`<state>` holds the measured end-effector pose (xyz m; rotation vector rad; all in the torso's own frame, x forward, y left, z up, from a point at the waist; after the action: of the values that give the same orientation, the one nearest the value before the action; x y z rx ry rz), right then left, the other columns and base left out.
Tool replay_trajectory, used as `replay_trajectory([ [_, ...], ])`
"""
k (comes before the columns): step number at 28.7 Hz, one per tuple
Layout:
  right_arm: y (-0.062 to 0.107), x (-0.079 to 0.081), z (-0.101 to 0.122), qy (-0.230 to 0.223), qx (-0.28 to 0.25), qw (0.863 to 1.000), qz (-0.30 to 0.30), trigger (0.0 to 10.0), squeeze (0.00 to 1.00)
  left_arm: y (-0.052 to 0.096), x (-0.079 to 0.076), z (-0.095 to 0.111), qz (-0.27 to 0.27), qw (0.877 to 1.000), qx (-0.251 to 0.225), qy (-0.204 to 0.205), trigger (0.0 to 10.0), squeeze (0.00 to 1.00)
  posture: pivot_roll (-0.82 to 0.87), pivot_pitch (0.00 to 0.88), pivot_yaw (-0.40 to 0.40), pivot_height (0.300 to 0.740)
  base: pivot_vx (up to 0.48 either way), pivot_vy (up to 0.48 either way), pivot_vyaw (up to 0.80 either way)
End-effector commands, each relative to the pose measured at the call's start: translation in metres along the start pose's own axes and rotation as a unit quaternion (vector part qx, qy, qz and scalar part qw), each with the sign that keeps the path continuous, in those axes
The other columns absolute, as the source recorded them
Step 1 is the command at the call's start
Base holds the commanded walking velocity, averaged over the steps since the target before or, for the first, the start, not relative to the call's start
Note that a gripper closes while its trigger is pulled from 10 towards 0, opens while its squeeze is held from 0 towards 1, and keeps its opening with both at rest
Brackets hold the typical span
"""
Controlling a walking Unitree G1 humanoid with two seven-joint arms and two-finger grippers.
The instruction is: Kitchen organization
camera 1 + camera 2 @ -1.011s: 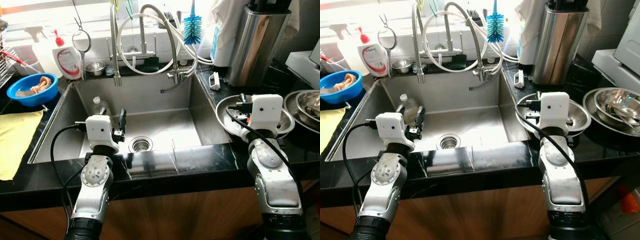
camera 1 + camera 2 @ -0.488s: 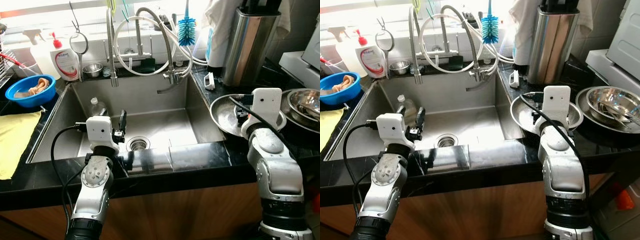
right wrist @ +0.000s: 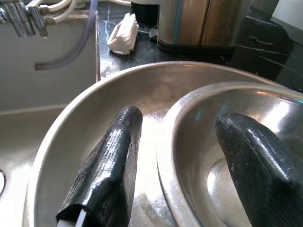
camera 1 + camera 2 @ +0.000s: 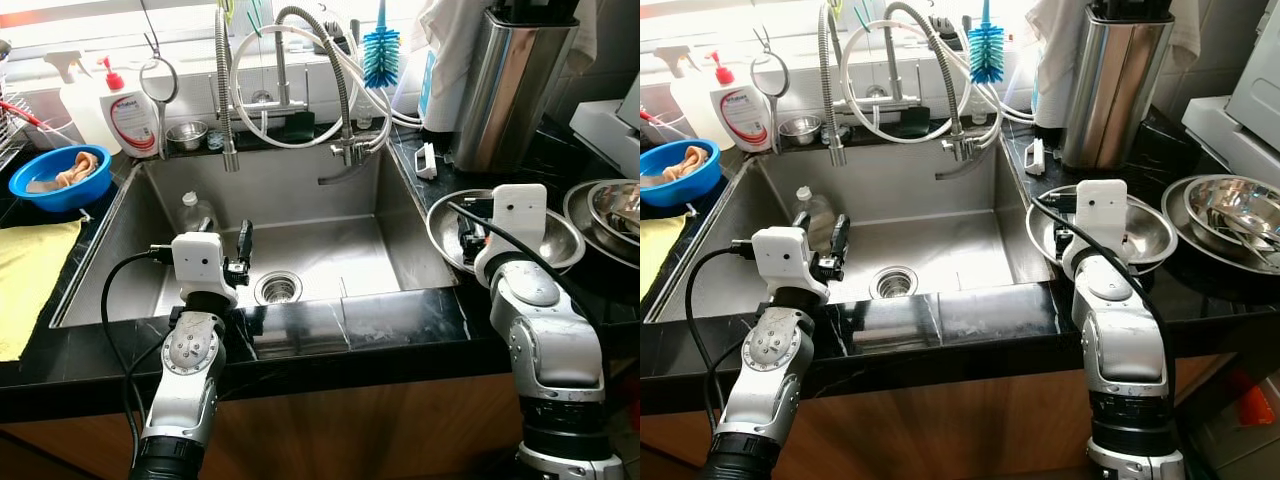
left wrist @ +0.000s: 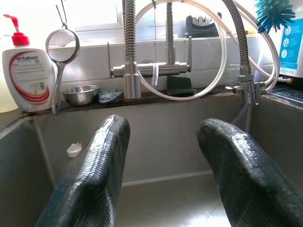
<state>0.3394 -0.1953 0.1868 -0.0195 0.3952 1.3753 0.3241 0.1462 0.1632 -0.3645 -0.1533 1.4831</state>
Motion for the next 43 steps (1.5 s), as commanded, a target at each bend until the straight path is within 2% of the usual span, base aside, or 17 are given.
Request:
replay_trajectory([
  [1,-0.001,0.002,0.002,-0.009,0.009,1.0,0.006,10.0,0.0,-0.002,0.003,0.001,-0.002,1.0,0.003,-0.001,10.0,0.0,-0.16,0.0,0.049,0.74,0.0,0.0,0.0],
  [4,-0.002,0.0,0.0,-0.015,0.019,1.0,0.003,10.0,0.0,-0.002,0.003,0.001,-0.003,1.0,0.003,0.0,10.0,0.0,-0.16,0.0,0.049,0.74,0.0,0.0,0.0],
  [5,-0.003,-0.001,-0.001,-0.017,0.02,1.0,0.001,4.6,0.0,-0.002,0.002,0.001,-0.004,1.0,0.004,0.0,10.0,0.0,-0.16,0.0,0.049,0.74,0.0,0.0,0.0],
  [6,-0.003,-0.001,-0.001,-0.017,0.02,1.0,0.001,4.6,0.0,-0.002,0.002,0.001,-0.004,1.0,0.004,0.0,10.0,0.0,-0.16,0.0,0.049,0.74,0.0,0.0,0.0],
  [7,-0.003,-0.001,-0.001,-0.02,0.02,1.0,0.002,0.0,0.0,-0.002,0.002,0.001,-0.004,1.0,0.004,0.0,10.0,0.0,-0.16,0.0,0.049,0.74,0.0,0.0,0.0],
  [32,-0.007,-0.004,0.006,-0.04,0.009,0.999,-0.005,0.0,0.0,-0.006,0.002,0.002,-0.014,1.0,0.004,-0.001,10.0,0.0,-0.15,0.0,0.051,0.74,0.0,0.0,0.0],
  [40,-0.006,-0.006,0.016,-0.047,-0.01,0.999,-0.007,0.0,0.0,-0.006,0.003,0.002,-0.014,1.0,0.004,0.0,10.0,0.0,-0.15,0.0,0.051,0.74,0.0,0.0,0.0],
  [43,-0.001,-0.006,0.028,-0.047,-0.024,0.999,-0.006,0.0,0.0,-0.006,0.003,0.002,-0.014,1.0,0.004,0.001,10.0,0.0,-0.15,0.0,0.051,0.74,0.0,0.0,0.0],
])
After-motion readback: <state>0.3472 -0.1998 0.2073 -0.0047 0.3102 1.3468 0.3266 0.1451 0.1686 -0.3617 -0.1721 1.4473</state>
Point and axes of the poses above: a point about 5 cm out from each wrist's last joint towards the gripper, its own y axis pointing back from the gripper into the wrist, its own z axis along the axis of the wrist's last joint, x = y × z, the point moved 2 cm from there along -y, pointing out of the wrist towards the gripper, and after that the axes turned 8 degrees about y, right-handed, at the moved point
